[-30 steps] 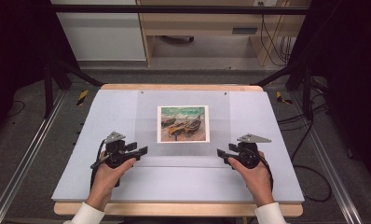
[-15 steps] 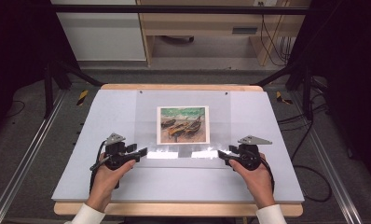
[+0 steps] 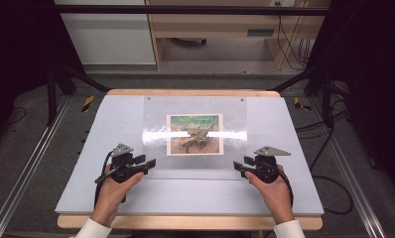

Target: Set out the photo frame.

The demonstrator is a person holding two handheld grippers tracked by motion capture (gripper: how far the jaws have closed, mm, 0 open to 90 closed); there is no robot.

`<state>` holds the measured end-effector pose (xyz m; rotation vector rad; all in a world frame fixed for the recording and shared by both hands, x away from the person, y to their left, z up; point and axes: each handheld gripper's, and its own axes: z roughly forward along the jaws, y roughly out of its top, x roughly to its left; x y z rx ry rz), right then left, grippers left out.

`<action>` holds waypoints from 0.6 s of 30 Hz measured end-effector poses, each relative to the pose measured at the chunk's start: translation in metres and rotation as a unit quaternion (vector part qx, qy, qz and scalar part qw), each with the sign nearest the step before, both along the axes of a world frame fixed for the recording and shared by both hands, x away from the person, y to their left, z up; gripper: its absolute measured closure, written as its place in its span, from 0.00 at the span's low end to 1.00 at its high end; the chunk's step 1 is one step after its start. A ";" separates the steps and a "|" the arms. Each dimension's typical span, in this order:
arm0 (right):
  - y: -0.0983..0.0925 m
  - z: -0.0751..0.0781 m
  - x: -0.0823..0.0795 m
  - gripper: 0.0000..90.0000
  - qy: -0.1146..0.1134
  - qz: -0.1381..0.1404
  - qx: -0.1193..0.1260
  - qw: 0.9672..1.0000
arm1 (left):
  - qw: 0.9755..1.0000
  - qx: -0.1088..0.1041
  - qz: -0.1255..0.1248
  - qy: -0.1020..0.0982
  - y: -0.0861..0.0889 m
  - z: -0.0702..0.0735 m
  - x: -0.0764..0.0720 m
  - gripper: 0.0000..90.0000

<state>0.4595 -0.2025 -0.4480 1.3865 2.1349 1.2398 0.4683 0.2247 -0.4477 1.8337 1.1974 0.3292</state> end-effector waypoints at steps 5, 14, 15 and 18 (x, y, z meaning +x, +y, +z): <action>0.000 0.000 -0.001 0.57 0.002 -0.001 0.001 1.000 | 1.000 0.001 0.001 0.000 0.000 0.000 -0.001 0.54; -0.001 -0.001 -0.005 0.59 0.002 0.001 -0.004 1.000 | 1.000 0.007 0.000 0.001 -0.001 -0.001 -0.004 0.55; -0.001 -0.001 -0.005 0.60 0.003 0.000 -0.003 1.000 | 1.000 0.007 -0.001 0.001 -0.001 -0.001 -0.004 0.55; -0.001 -0.001 -0.005 0.61 0.001 0.001 -0.004 1.000 | 1.000 0.009 -0.002 0.001 0.000 -0.001 -0.005 0.56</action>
